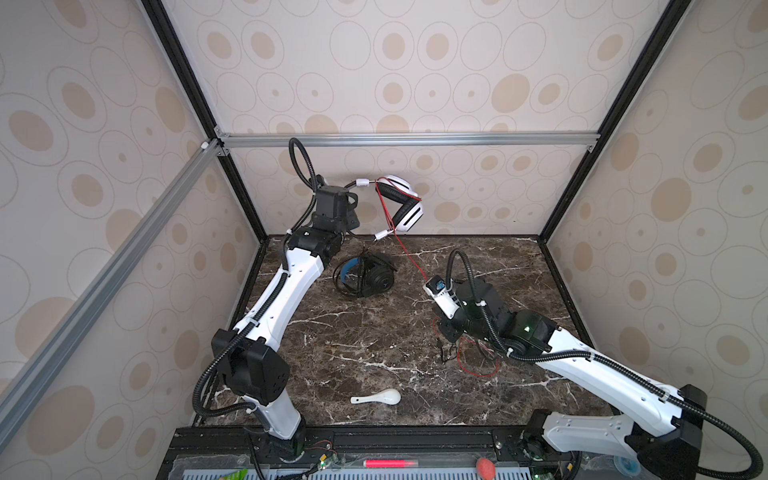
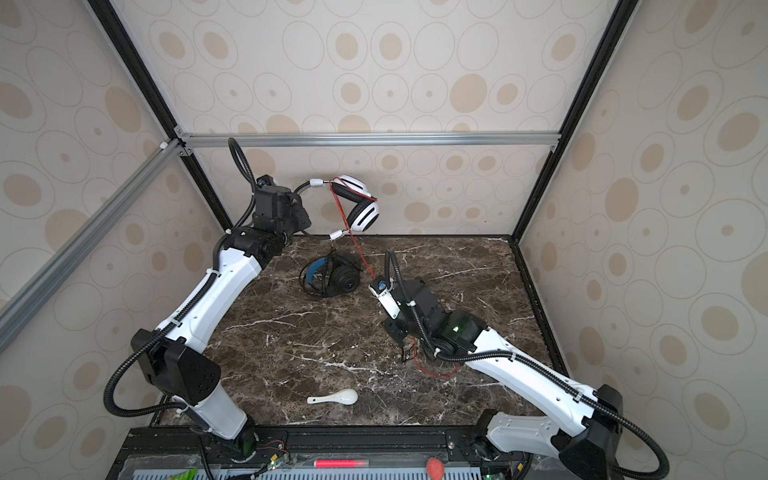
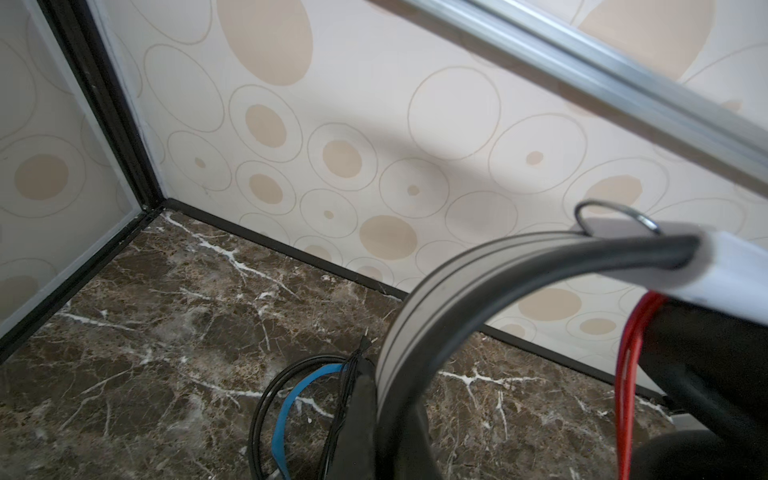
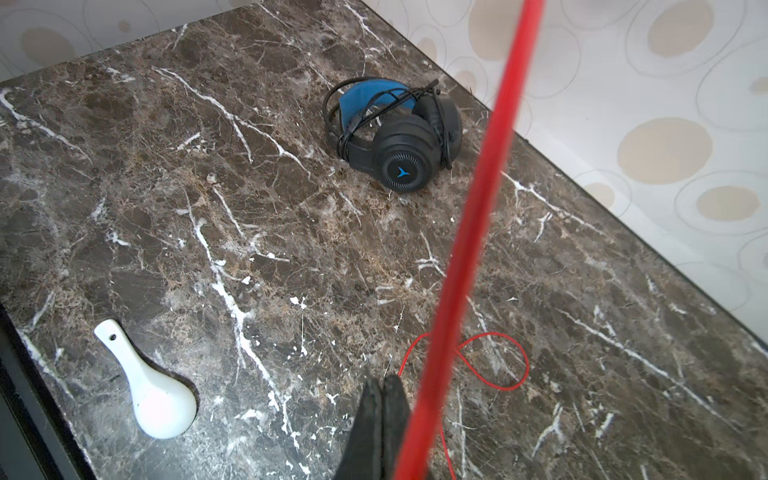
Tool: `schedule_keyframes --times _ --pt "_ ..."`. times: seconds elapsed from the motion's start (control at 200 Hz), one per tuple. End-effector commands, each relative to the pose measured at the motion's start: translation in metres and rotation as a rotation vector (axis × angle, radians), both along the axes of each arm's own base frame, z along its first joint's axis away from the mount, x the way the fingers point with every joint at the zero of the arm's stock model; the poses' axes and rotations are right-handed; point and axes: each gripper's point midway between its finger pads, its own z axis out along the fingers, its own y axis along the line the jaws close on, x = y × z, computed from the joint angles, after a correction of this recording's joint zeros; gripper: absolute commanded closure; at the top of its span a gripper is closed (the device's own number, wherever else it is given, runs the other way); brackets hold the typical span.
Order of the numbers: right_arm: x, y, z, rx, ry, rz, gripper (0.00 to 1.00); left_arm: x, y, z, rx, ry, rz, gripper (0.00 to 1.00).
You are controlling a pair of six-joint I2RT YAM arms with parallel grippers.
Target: Wrap the headphones
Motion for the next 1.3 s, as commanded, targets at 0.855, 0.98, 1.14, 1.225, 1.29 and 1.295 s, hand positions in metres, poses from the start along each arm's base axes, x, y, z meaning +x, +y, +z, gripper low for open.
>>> schedule_keyframes --times 0.855,0.98,1.14,1.225,1.29,1.295 --pt "0.054 0.024 0.105 -0.416 -0.303 0.093 1.00 -0.068 -0.043 -0.082 0.299 0.179 -0.451 1.00" --pt "0.068 0.028 0.109 -0.422 -0.308 0.087 1.00 -0.085 -0.050 -0.089 0.329 0.198 -0.541 1.00" --pt "0.090 0.022 0.114 -0.393 -0.283 0.059 1.00 -0.104 -0.053 -0.086 0.345 0.169 -0.610 1.00" --pt "0.102 0.018 0.115 -0.377 -0.267 0.035 1.00 -0.114 -0.059 -0.083 0.336 0.150 -0.661 1.00" --pt "0.109 0.016 0.116 -0.367 -0.258 0.018 1.00 -0.122 -0.066 -0.078 0.325 0.124 -0.698 1.00" --pt "0.110 0.015 0.116 -0.365 -0.256 0.016 1.00 -0.122 -0.066 -0.078 0.324 0.122 -0.700 1.00"
